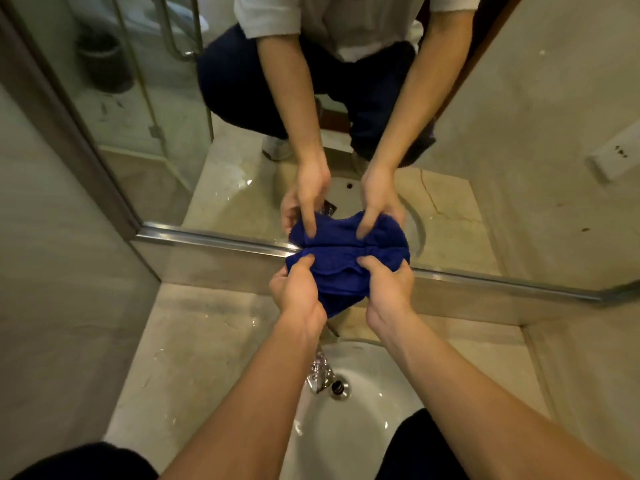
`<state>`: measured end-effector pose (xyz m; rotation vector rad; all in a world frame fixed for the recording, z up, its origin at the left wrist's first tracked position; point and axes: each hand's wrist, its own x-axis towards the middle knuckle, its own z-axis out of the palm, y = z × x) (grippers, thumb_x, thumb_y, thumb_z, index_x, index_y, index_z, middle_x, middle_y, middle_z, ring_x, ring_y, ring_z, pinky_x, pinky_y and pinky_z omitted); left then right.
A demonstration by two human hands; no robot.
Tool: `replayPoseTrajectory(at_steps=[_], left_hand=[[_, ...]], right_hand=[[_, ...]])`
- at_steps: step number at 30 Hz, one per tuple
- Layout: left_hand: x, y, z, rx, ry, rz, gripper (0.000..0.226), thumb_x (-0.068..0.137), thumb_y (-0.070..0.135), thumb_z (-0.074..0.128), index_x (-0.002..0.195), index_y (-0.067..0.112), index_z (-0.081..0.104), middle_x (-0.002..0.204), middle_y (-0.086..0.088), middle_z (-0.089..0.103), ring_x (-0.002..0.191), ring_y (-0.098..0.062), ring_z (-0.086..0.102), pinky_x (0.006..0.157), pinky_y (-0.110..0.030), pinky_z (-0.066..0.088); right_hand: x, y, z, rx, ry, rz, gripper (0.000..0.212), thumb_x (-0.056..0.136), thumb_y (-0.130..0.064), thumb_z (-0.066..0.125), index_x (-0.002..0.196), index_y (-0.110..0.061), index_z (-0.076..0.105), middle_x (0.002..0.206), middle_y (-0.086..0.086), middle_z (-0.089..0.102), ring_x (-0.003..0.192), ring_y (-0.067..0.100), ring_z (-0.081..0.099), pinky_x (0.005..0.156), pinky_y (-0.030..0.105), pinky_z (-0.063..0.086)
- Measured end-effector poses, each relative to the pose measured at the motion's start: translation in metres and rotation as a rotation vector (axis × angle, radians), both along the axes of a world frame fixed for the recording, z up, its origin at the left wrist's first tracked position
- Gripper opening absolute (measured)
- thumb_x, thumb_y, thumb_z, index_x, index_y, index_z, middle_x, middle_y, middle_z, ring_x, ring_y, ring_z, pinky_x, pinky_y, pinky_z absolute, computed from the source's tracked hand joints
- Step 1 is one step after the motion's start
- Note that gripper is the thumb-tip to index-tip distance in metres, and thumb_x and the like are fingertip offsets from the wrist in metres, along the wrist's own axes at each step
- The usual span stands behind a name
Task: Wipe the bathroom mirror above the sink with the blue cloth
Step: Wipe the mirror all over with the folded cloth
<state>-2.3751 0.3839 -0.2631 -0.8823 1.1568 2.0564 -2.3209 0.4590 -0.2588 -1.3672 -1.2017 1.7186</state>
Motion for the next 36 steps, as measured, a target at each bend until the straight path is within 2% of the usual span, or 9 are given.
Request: replayPoseTrajectory(at_steps=[4, 8, 11, 15, 17, 20, 25, 29, 36], left_hand=[[-0.036, -0.038, 0.004, -0.063, 0.063, 0.039, 0.005, 0.088, 0.002, 0.066, 0.086, 0.007, 0.065, 0.085, -0.011, 0.070, 0.070, -0.021, 0.068, 0.056, -0.030, 0.058], [-0.065, -0.068, 0.004, -0.093, 0.114, 0.101, 0.014, 0.087, 0.000, 0.065, 0.078, 0.010, 0.061, 0.082, -0.010, 0.069, 0.071, -0.021, 0.067, 0.065, -0.033, 0.058], [-0.078, -0.084, 0.000, -0.138, 0.155, 0.125, 0.014, 0.087, 0.002, 0.067, 0.081, 0.012, 0.059, 0.086, -0.010, 0.069, 0.077, -0.022, 0.067, 0.068, -0.034, 0.058], [-0.100, -0.111, 0.002, -0.280, 0.281, 0.194, 0.017, 0.088, 0.001, 0.064, 0.088, 0.013, 0.053, 0.084, -0.005, 0.063, 0.079, -0.020, 0.062, 0.057, -0.025, 0.053], [-0.110, -0.127, 0.009, -0.419, 0.393, 0.161, 0.020, 0.090, 0.004, 0.063, 0.101, 0.014, 0.049, 0.094, -0.004, 0.061, 0.085, -0.019, 0.059, 0.068, -0.026, 0.053], [-0.121, -0.148, 0.016, -0.596, 0.503, 0.128, 0.027, 0.091, 0.011, 0.064, 0.112, 0.016, 0.047, 0.105, -0.003, 0.059, 0.093, -0.018, 0.058, 0.087, -0.033, 0.052], [-0.121, -0.161, 0.004, -0.698, 0.603, 0.006, 0.042, 0.085, 0.014, 0.067, 0.121, 0.021, 0.047, 0.112, -0.003, 0.063, 0.102, -0.025, 0.064, 0.095, -0.045, 0.053], [-0.107, -0.152, 0.001, -0.652, 0.673, -0.018, 0.056, 0.080, 0.022, 0.068, 0.131, 0.024, 0.045, 0.121, -0.002, 0.062, 0.107, -0.021, 0.063, 0.097, -0.045, 0.052], [-0.086, -0.110, 0.006, -0.705, 0.785, 0.041, 0.062, 0.077, 0.026, 0.061, 0.136, 0.023, 0.040, 0.134, -0.004, 0.051, 0.122, -0.023, 0.054, 0.104, -0.045, 0.046]], right_hand=[[-0.035, -0.037, -0.005, -0.063, 0.024, 0.026, 0.032, 0.077, 0.007, 0.067, 0.096, -0.018, 0.061, 0.099, 0.008, 0.071, 0.088, 0.025, 0.069, 0.078, 0.040, 0.059], [-0.066, -0.071, -0.006, -0.113, 0.020, 0.029, 0.037, 0.076, 0.006, 0.067, 0.107, -0.013, 0.061, 0.102, 0.009, 0.071, 0.087, 0.024, 0.069, 0.076, 0.040, 0.059], [-0.084, -0.089, -0.007, -0.160, 0.030, 0.038, 0.046, 0.075, 0.004, 0.067, 0.117, -0.011, 0.058, 0.105, 0.010, 0.070, 0.089, 0.027, 0.069, 0.076, 0.043, 0.060], [-0.103, -0.114, -0.004, -0.282, 0.050, 0.118, 0.048, 0.073, 0.002, 0.072, 0.116, -0.013, 0.059, 0.105, 0.012, 0.070, 0.089, 0.031, 0.069, 0.079, 0.047, 0.060], [-0.110, -0.129, -0.002, -0.386, 0.122, 0.158, 0.045, 0.075, 0.004, 0.070, 0.116, -0.010, 0.060, 0.105, 0.015, 0.071, 0.091, 0.033, 0.070, 0.077, 0.046, 0.060], [-0.121, -0.156, 0.001, -0.577, 0.213, 0.218, 0.039, 0.081, 0.005, 0.064, 0.118, -0.006, 0.058, 0.106, 0.017, 0.070, 0.081, 0.030, 0.069, 0.062, 0.036, 0.058], [-0.139, -0.179, -0.008, -0.697, 0.189, 0.238, 0.042, 0.086, -0.002, 0.061, 0.127, -0.004, 0.054, 0.113, 0.018, 0.069, 0.075, 0.026, 0.068, 0.044, 0.024, 0.051], [-0.143, -0.161, -0.010, -0.706, 0.306, 0.208, 0.047, 0.083, 0.001, 0.063, 0.128, -0.006, 0.054, 0.116, 0.019, 0.068, 0.099, 0.033, 0.069, 0.053, 0.030, 0.057], [-0.121, -0.131, -0.005, -0.741, 0.404, 0.206, 0.056, 0.077, 0.000, 0.061, 0.131, -0.008, 0.050, 0.115, 0.019, 0.068, 0.097, 0.035, 0.070, 0.057, 0.037, 0.059]])
